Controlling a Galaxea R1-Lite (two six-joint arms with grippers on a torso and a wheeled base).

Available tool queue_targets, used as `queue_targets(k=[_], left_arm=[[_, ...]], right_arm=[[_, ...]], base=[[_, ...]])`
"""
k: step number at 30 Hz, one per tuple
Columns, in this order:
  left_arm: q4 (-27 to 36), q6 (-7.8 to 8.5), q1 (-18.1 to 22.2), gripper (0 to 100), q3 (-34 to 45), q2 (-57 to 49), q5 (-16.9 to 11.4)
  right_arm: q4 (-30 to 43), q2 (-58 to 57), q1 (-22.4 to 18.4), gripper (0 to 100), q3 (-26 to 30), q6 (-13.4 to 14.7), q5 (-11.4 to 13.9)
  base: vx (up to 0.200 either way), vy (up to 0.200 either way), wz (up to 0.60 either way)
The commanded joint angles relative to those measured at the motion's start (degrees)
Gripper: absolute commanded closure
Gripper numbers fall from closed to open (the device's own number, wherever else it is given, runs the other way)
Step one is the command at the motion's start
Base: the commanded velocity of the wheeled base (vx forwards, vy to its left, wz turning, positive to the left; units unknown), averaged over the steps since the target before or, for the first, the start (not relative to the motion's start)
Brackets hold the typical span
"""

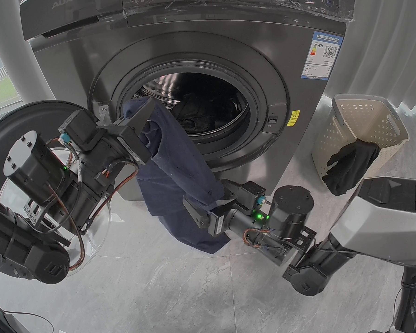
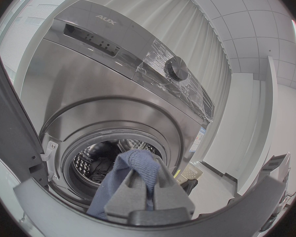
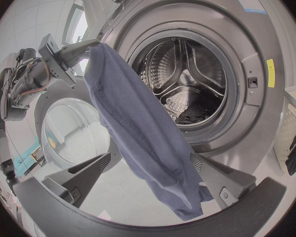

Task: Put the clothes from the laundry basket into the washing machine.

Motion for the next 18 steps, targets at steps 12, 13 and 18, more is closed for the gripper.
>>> queue_targets(k=[12,13,18], left_arm=[[-0.03,-0.08,-0.01,100,-0.25,-0.56,-0.05],[-0.03,-0.08,-0.01,100,-0.16,-0.56,-0.05],[-0.03,-0.08,-0.01,100,-0.16,-0.56,-0.05]], right_arm=[[2.55,10.73,-1.46,0,-15.32,-0.21,0.38],[2.55,10.73,-1.81,0,-15.59,-0.29,0.29],[2.29,9.76,-5.07,0,-15.06,-1.17,-0.15]], base=[[0.0,0.0,0.0],[0.0,0.0,0.0],[0.0,0.0,0.0]])
